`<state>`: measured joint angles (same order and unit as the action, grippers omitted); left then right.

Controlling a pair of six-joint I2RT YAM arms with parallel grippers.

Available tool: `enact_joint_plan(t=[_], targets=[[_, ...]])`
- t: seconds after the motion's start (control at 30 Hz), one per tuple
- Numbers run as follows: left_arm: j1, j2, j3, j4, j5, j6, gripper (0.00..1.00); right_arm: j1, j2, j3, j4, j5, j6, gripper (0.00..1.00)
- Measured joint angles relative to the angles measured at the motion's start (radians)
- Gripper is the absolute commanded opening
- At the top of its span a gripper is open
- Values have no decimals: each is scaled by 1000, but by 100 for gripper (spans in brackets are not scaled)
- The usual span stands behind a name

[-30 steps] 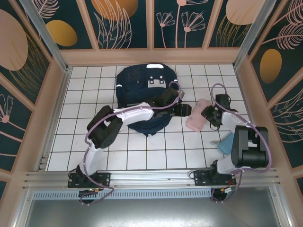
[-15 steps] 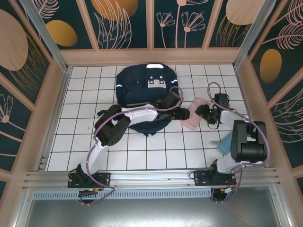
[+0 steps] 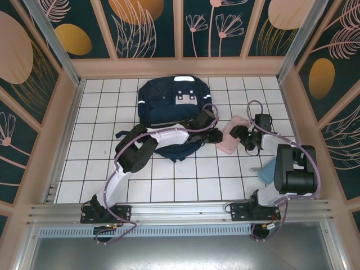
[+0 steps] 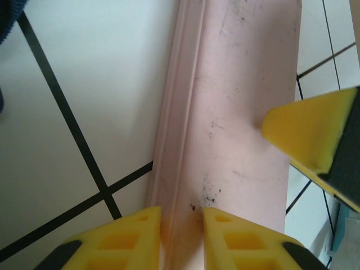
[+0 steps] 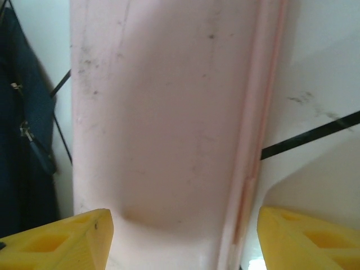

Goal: Pack the student bag

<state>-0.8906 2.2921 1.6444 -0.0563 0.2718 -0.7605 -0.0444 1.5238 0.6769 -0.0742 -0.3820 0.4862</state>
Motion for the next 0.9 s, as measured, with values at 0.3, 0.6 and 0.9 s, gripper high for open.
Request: enact_joint_plan(t=[0.3,0.6,0.9], targets=[[0,-8,-28,34,-22,-2,17,-42,-4,-58,108,-159,-8,68],[13,-50,-92,66,-52,-8,15,-53,-95,-111,216,-320,46,67],[11,-40,-107,44,-44,-3,17,-27,-75,-110,254,-397,71,60]])
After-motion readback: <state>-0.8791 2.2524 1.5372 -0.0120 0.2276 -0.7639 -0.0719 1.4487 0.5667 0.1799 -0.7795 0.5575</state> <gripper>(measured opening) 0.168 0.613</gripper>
